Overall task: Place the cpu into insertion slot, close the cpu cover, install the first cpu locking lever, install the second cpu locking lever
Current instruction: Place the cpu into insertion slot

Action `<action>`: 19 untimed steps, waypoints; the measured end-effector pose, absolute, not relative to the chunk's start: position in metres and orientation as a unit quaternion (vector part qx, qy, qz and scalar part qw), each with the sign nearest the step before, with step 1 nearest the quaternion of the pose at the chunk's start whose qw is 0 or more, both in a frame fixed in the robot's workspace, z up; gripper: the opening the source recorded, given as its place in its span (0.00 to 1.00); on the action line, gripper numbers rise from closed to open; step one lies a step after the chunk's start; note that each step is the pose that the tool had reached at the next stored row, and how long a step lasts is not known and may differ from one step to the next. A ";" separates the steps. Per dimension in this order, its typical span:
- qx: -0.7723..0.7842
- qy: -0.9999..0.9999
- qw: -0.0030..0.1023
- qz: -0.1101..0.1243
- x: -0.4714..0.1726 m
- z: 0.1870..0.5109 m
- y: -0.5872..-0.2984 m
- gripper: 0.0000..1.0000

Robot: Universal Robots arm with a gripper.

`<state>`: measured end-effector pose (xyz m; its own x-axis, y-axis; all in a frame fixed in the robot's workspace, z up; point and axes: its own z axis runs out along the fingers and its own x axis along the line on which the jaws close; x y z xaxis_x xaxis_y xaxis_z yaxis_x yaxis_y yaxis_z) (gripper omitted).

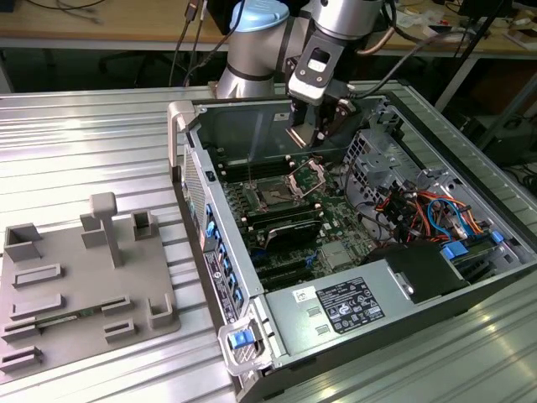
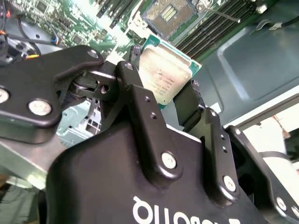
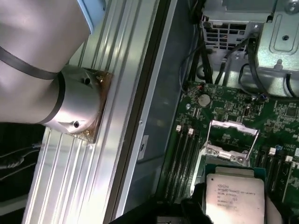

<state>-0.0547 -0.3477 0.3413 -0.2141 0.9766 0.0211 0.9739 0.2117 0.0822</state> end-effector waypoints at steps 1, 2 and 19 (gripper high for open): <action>0.630 0.775 0.018 0.038 -0.055 0.340 -0.348 0.55; 0.634 0.772 0.017 0.038 -0.055 0.339 -0.348 0.55; 0.683 0.730 0.016 0.033 -0.056 0.323 -0.347 0.55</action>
<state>-0.0556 -0.3471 0.3229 -0.0665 0.9975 0.0224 0.9955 0.0648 0.0694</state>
